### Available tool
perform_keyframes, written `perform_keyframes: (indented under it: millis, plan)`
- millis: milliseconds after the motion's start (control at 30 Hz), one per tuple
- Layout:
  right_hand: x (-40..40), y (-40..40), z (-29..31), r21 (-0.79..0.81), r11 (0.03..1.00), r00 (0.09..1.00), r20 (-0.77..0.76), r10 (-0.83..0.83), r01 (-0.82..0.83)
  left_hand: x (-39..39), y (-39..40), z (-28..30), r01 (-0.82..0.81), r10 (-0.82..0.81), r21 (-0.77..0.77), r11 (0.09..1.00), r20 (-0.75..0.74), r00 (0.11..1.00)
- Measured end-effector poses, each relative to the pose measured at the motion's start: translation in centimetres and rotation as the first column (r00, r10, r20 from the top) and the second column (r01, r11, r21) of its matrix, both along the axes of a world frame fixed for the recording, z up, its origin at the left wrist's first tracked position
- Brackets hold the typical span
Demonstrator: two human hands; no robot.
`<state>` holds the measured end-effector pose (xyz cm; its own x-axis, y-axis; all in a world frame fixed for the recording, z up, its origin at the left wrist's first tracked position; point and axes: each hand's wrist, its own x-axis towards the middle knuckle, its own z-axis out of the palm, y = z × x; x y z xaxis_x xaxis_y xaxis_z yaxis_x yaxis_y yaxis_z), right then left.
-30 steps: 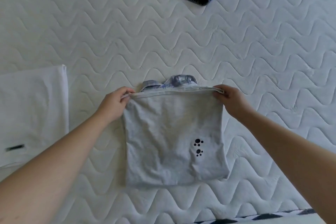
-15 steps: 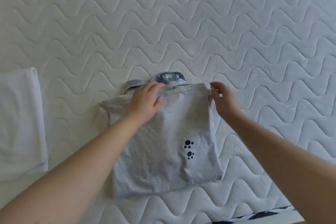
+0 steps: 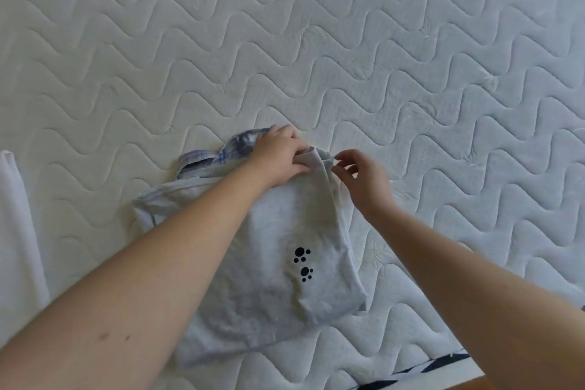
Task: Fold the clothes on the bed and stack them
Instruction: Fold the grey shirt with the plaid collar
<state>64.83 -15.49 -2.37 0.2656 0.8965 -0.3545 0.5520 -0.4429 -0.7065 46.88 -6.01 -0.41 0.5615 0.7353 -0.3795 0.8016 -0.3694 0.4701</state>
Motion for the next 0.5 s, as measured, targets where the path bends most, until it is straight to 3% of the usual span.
perform_keyframes:
  millis: [67, 133, 233, 333, 400, 500]
  plan:
    - [0.0, 0.2, 0.2, 0.099, 0.992, 0.995, 0.06, 0.074, -0.08, -1.4, -0.7, 1.1, -0.01, 0.02, -0.063, 0.998, 0.164, 0.986]
    - [0.1, 0.7, 0.3, 0.126, 0.955, 0.953, 0.181, 0.243, -0.268, -2.7, -1.8, 2.0, -0.023, 0.065, -0.171, 0.985, 0.249, 0.966]
    - [0.1, 1.7, 0.3, -0.014, 0.83, 0.767, 0.375, 0.521, -0.557, -3.8, -3.1, 2.7, -0.048, 0.093, -0.167, 0.985, 0.275, 0.957]
    - [-0.3, 2.5, 0.3, -0.098, 0.784, 0.652, 0.497, 0.572, -0.613, -4.0, -3.6, 2.6, -0.111, 0.148, -0.135, 0.985, 0.308, 0.94]
    - [-0.8, 2.9, 0.7, -0.027, 0.802, 0.686, 0.501, 0.528, -0.597, -3.9, -3.7, 2.6, -0.156, 0.187, -0.116, 0.981, 0.338, 0.922]
    - [-1.8, 3.8, 1.4, 0.077, 0.823, 0.789, 0.347, 0.507, -0.563, -3.7, -3.8, 2.7, -0.171, 0.202, -0.113, 0.979, 0.394, 0.896]
